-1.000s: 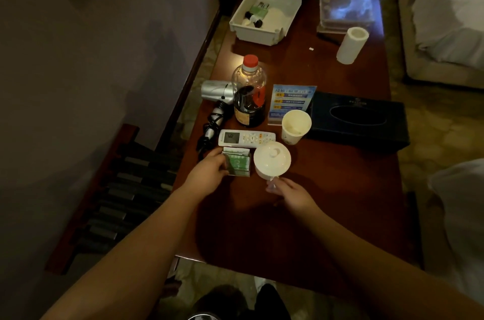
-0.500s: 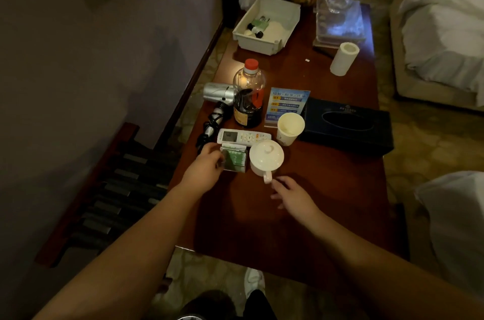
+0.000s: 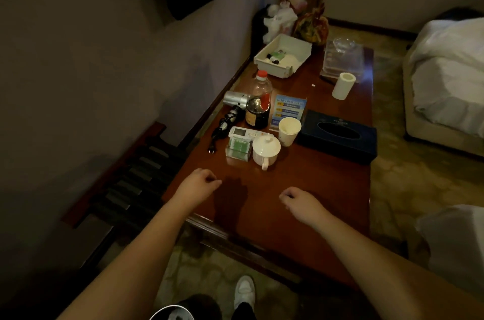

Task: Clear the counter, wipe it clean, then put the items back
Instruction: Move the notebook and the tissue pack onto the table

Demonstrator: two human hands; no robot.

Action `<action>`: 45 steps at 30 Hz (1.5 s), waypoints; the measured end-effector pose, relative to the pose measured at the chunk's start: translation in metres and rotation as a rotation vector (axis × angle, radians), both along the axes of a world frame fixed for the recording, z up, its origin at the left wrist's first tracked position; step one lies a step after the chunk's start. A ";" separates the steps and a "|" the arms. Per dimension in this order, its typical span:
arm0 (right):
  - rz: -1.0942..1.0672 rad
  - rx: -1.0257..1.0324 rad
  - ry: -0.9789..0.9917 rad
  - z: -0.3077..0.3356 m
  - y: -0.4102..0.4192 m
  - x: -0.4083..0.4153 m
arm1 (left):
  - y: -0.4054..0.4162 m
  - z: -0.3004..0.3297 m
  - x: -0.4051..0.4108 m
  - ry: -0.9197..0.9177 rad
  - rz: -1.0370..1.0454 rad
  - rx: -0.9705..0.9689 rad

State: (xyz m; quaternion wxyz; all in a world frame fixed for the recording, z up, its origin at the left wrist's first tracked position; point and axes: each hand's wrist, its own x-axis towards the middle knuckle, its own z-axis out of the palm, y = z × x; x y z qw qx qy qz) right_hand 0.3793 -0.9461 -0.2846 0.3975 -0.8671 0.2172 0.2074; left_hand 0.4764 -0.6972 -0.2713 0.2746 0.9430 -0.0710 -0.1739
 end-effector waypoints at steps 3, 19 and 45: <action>0.156 -0.119 -0.024 0.009 0.001 -0.030 | 0.021 0.015 -0.053 0.021 0.084 0.011; 0.878 -0.169 -0.177 0.040 0.120 -0.190 | 0.168 0.065 -0.360 -0.008 0.604 -0.034; 1.637 0.168 -0.469 0.136 0.576 -0.383 | 0.468 0.135 -0.728 -0.417 1.393 -0.077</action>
